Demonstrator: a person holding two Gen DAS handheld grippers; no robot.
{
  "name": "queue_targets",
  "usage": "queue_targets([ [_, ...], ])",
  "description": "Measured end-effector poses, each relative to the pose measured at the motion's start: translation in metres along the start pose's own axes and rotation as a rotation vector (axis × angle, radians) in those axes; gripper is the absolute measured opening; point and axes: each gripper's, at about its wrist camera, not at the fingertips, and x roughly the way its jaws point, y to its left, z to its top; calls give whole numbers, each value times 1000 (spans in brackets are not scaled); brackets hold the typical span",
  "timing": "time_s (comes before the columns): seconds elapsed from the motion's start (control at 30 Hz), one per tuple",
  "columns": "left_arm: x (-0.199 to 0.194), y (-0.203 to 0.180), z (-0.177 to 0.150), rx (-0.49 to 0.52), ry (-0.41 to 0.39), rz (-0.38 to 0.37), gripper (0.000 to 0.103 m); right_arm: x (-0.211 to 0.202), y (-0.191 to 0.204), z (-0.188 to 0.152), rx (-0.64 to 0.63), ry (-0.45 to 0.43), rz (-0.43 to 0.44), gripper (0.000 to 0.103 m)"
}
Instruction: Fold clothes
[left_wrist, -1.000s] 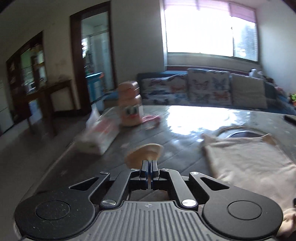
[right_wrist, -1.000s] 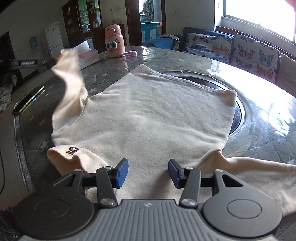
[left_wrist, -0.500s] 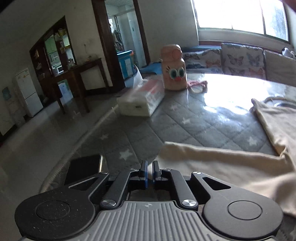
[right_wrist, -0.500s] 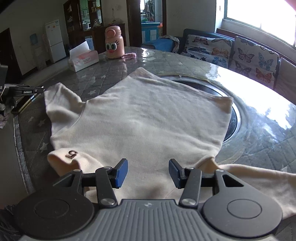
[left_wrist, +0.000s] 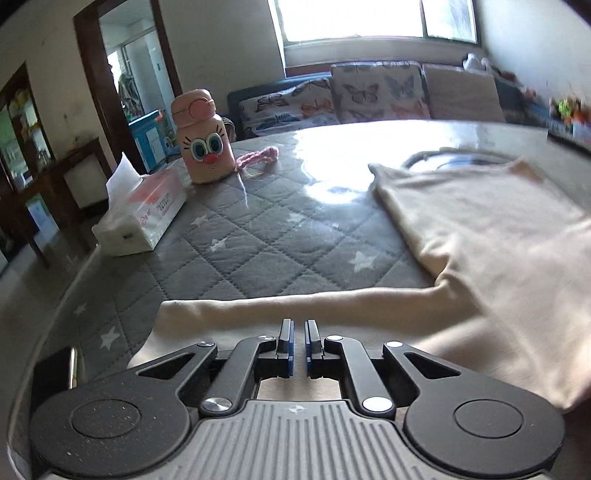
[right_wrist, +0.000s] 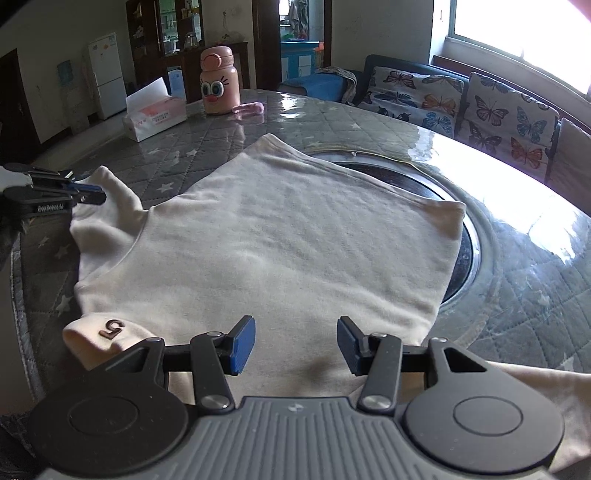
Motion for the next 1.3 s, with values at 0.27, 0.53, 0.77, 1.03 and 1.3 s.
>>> queue_targets([
  [0.27, 27, 21, 13, -1, 1, 60, 9, 9, -14, -1, 31, 15, -15, 51],
  [0.53, 42, 26, 27, 44, 13, 94, 9, 11, -19, 4, 22, 18, -6, 55],
  [0.77, 27, 11, 64, 20, -30, 8, 32, 3, -48, 25, 52, -29, -55, 54],
  [1.03, 59, -47, 110, 76, -46, -111, 39, 32, -101, 54, 156, -48, -147, 45],
  [1.3, 119, -69, 138, 67, 4, -127, 38, 74, -138, 70, 237, -37, -174, 29],
])
